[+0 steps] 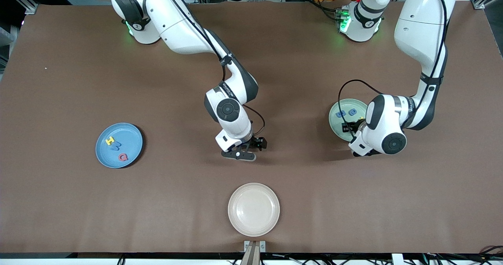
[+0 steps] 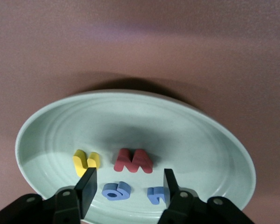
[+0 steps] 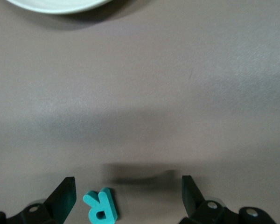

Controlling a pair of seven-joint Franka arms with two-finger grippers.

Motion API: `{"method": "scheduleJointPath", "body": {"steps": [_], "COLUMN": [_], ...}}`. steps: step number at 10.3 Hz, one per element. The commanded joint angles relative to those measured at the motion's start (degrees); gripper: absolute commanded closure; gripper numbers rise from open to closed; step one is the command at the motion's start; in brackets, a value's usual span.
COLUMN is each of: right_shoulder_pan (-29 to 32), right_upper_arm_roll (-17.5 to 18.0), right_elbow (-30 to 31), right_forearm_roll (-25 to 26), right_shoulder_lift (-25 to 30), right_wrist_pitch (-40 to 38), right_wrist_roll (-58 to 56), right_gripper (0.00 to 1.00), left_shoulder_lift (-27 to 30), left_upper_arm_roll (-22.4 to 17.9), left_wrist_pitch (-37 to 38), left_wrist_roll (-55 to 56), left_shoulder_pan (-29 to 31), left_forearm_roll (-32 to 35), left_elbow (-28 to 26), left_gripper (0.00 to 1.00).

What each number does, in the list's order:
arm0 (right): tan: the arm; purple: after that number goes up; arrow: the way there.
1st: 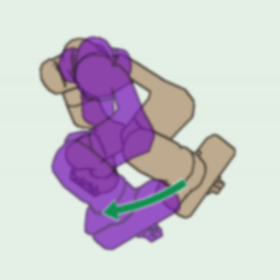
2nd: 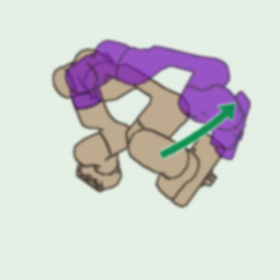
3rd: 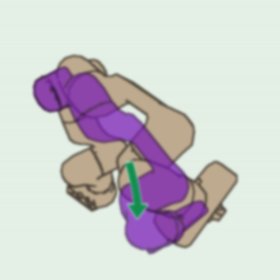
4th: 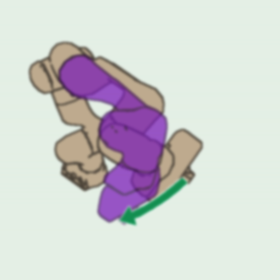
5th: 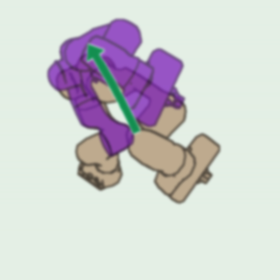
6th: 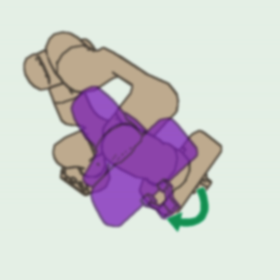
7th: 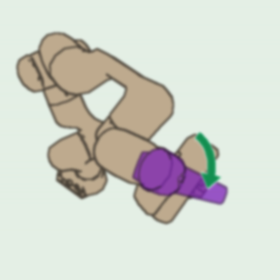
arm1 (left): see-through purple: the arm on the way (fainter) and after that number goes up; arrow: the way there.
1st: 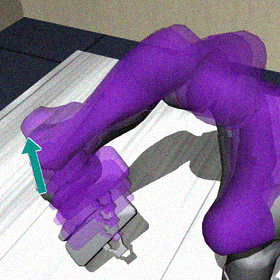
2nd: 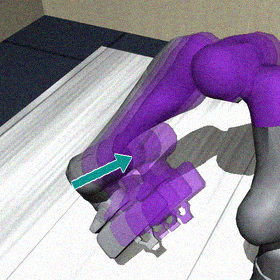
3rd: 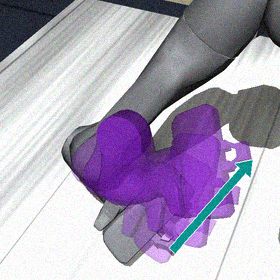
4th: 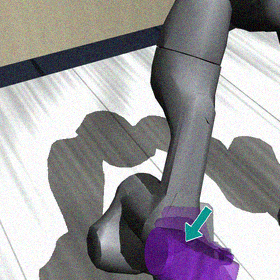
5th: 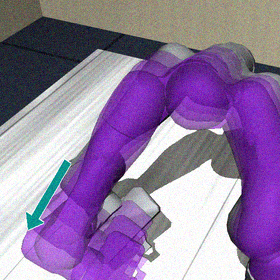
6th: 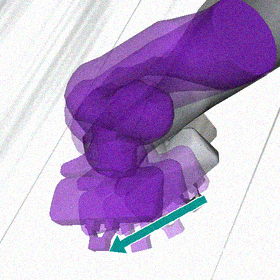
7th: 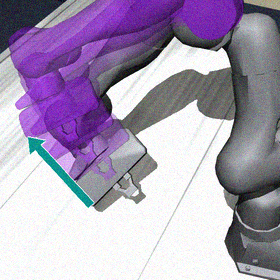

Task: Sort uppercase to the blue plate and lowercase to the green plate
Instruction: 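Release the M on the green plate while the right gripper lowers to R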

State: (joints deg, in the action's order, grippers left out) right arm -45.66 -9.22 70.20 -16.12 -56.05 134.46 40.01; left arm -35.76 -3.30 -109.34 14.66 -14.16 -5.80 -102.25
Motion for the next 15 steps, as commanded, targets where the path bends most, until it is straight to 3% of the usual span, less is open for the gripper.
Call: {"method": "scheduleJointPath", "body": {"steps": [1, 3, 6, 7, 10, 15], "right_shoulder_pan": [0.13, 0.04, -1.1, -1.19, -2.77, -3.04], "right_upper_arm_roll": [0.25, 0.25, 0.25, 0.16, -0.36, -0.28], "right_elbow": [-2.26, -2.09, -2.53, -2.53, -3.84, -4.2], "right_forearm_roll": [-1.02, -0.58, -0.4, -0.4, 0.56, 5.82], "right_shoulder_lift": [-1.52, -1.87, -2.4, -2.4, -2.4, -3.1], "right_wrist_pitch": [-0.69, -0.78, -1.57, -2.01, -4.82, -4.83], "right_wrist_roll": [0.77, 0.69, 0.77, 0.77, 0.69, 0.07], "right_gripper": [0.0, 0.0, 0.0, 0.0, 0.0, 0.0], "left_shoulder_lift": [1.39, 2.53, 7.0, 8.49, 13.07, 18.17], "left_upper_arm_roll": [-0.22, -0.13, -0.22, -0.22, 1.09, 6.19], "left_wrist_pitch": [0.01, 0.1, 1.32, 2.2, 8.77, 12.3], "left_wrist_roll": [-0.42, 0.02, 0.81, 0.81, 0.81, 0.37], "left_shoulder_pan": [-0.52, -0.7, -1.23, -0.96, 1.22, 8.25], "left_forearm_roll": [0.26, 0.26, 0.26, 0.26, 0.35, 1.22], "left_elbow": [-0.76, -0.32, 0.9, 1.95, 7.83, 13.03], "left_gripper": [0.3, 0.29, 0.12, 0.0, 0.0, 0.0]}}
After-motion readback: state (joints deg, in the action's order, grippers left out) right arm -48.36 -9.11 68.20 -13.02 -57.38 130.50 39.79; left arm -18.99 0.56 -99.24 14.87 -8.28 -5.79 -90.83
